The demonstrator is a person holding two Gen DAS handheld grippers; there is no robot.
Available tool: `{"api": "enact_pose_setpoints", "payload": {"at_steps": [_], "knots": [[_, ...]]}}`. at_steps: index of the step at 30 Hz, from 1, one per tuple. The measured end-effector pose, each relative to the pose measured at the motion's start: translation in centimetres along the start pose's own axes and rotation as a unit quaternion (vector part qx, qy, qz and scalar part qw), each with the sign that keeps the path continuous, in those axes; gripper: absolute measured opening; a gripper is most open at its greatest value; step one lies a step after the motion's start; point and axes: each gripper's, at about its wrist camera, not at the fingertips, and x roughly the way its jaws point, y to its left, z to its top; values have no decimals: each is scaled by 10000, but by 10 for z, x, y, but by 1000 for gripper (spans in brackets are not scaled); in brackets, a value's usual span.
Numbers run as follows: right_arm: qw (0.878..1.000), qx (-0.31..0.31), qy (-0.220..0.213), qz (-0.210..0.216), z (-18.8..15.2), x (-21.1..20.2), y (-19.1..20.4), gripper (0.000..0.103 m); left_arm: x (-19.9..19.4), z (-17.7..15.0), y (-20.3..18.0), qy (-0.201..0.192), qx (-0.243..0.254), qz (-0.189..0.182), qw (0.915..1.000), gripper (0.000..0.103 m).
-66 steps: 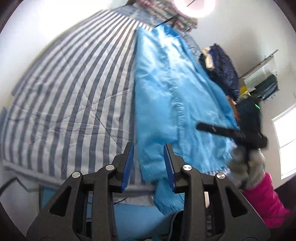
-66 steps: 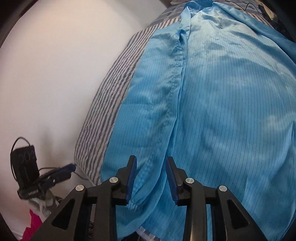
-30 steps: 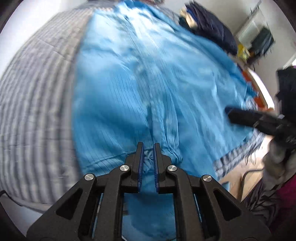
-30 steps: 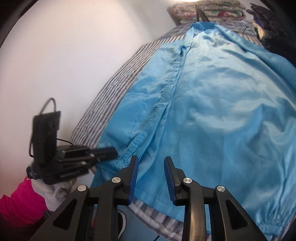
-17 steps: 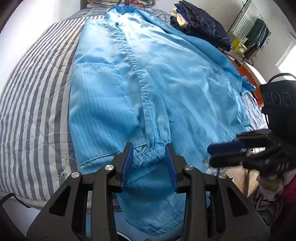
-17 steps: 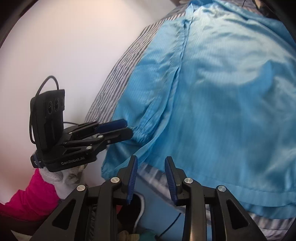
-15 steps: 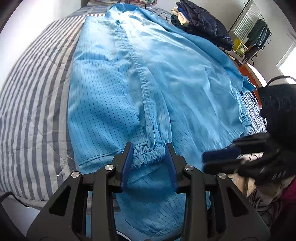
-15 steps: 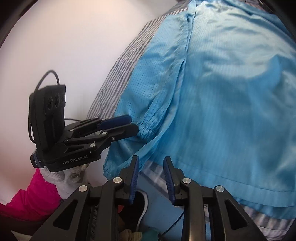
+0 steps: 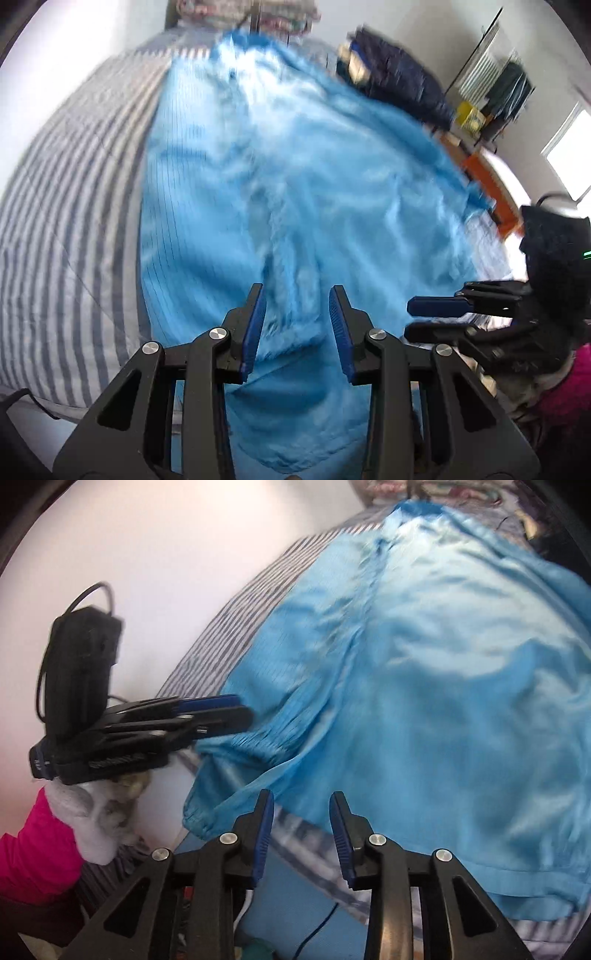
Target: Fold large clothes
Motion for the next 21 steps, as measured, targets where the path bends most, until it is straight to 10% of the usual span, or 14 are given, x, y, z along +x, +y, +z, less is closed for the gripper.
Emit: {"api": "enact_pose_setpoints", "payload": {"at_steps": [9,21], "knots": [[9818,543,-1302,-1272,-5,-97,-75,44,-18,44,-35,-337,259,-162,9990,49],[9322,2271,-1669,-2270,-15,-193,-213,67,28,65,-60,-148,224,-442,9987,49]]}}
